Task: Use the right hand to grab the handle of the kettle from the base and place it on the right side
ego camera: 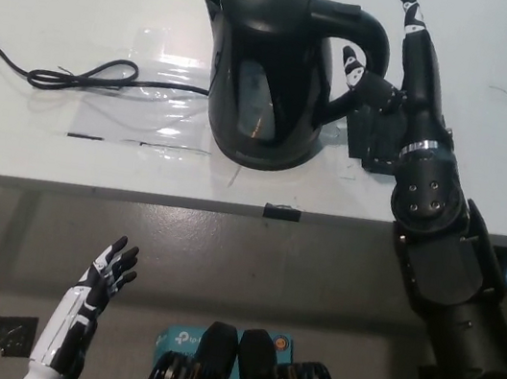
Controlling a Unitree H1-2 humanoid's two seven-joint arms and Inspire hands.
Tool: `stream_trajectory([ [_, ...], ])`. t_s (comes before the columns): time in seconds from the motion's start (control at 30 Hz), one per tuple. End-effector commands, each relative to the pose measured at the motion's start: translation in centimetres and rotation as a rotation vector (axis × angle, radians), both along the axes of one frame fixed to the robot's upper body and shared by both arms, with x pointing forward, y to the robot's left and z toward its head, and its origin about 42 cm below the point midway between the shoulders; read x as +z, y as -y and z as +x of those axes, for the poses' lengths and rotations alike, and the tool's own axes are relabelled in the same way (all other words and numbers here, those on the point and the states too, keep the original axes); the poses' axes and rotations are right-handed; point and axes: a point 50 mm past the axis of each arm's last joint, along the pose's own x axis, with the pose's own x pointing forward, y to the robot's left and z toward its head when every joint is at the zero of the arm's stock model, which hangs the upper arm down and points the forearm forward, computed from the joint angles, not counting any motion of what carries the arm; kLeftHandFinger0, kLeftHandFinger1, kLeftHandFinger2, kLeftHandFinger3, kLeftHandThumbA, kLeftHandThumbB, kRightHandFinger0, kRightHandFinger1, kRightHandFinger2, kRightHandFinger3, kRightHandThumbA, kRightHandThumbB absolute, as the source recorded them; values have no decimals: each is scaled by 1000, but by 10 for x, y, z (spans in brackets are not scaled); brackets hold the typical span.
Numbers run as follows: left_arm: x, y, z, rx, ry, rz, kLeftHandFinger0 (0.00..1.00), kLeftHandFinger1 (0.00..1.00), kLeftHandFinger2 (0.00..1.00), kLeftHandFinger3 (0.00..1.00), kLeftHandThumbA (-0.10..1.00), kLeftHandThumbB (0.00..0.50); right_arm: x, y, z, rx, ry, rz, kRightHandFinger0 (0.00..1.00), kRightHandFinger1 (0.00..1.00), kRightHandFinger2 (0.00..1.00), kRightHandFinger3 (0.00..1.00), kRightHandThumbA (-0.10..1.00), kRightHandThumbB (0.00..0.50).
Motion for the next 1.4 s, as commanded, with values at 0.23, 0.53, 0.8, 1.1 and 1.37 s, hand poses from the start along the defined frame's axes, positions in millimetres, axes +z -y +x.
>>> stream_trajectory([
  [0.23,13,-3,7,-17,64,20,1000,1000,1000,1000,953,500,49,-11,24,-6,83,-42,1000,1000,1000,1000,676,449],
  [0.53,14,-3,7,-22,65,26,1000,1000,1000,1000,957,500,47,-16,42,-18,14,-68,1000,1000,1000,1000,673,462],
  [0.8,16,-4,10,-24,69,23,1000,1000,1000,1000,950,500,53,-23,45,-170,98,-51,165,192,300,321,75,225],
  [1.1,17,-5,12,-21,69,23,1000,1000,1000,1000,949,500,56,-34,37,-216,218,26,0,93,495,526,-100,120],
  [1.37,19,-6,14,-22,73,28,1000,1000,1000,1000,954,500,73,-39,36,-200,244,198,0,53,439,449,-40,62],
])
